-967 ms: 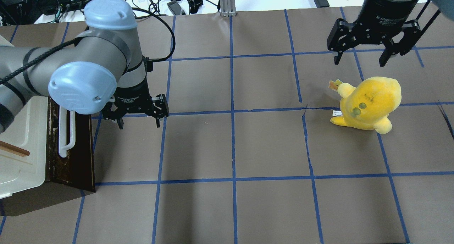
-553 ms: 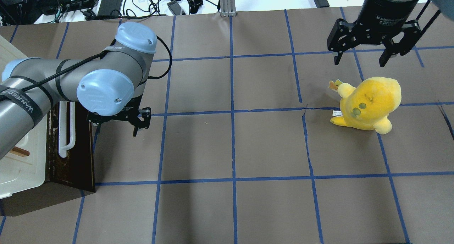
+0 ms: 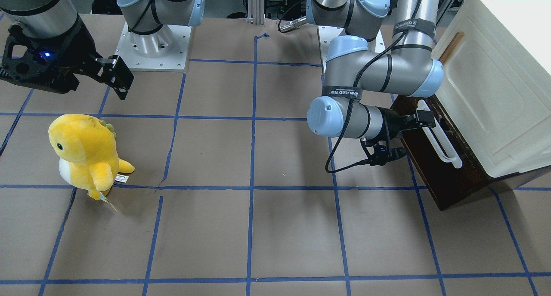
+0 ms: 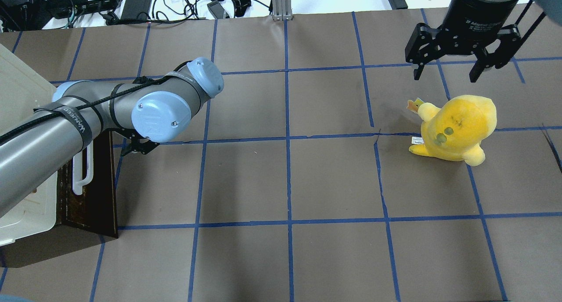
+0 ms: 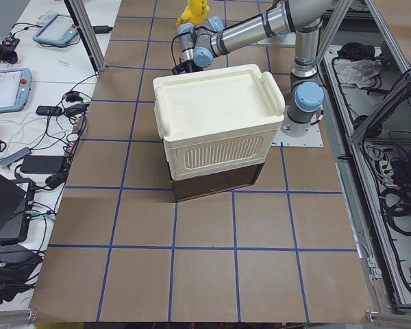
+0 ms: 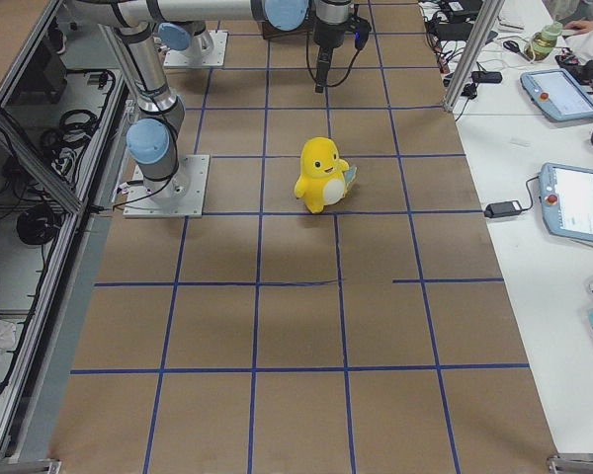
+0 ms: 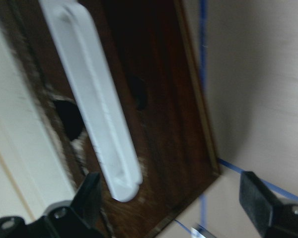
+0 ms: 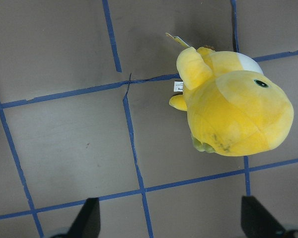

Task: Pull drawer sideways
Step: 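Move the left gripper down toward the white drawer handle, then align and close the left gripper on the white drawer handle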

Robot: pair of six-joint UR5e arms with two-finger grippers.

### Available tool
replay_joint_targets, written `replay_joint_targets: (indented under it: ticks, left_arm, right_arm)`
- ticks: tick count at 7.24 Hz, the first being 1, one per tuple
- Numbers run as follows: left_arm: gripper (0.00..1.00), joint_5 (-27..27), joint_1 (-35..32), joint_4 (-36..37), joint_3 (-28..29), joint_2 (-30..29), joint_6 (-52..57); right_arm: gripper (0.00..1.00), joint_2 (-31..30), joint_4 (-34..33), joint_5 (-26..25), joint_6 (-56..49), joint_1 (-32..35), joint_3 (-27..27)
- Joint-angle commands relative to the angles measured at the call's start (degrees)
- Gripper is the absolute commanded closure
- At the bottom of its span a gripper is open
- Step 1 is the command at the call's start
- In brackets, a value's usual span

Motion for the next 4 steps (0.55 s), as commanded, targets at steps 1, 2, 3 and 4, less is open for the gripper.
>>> replay_joint_targets:
  ticks: [1,2,3,4]
  left_arm:
    - [0.0,7.99,0.02,-1.67,-1.73,-3.35,-6.07]
    - [0.0,8.1,0.02,-1.67,-1.65,-4.58,-7.49]
    - [0.0,8.71,0.02,-1.76,-1.82,-5.81,-9.33]
    - [0.0,9.15,0.28,-1.76,-1.82,-6.87,-10.04]
  right_arm:
    - [0.0,0.0,0.0,0.0,0.0,0.0,0.0]
    - [0.0,0.0,0.0,0.0,0.0,0.0,0.0]
    - [0.0,0.0,0.0,0.0,0.0,-0.09,0.0]
    - [0.0,0.0,0.0,0.0,0.0,0.0,0.0]
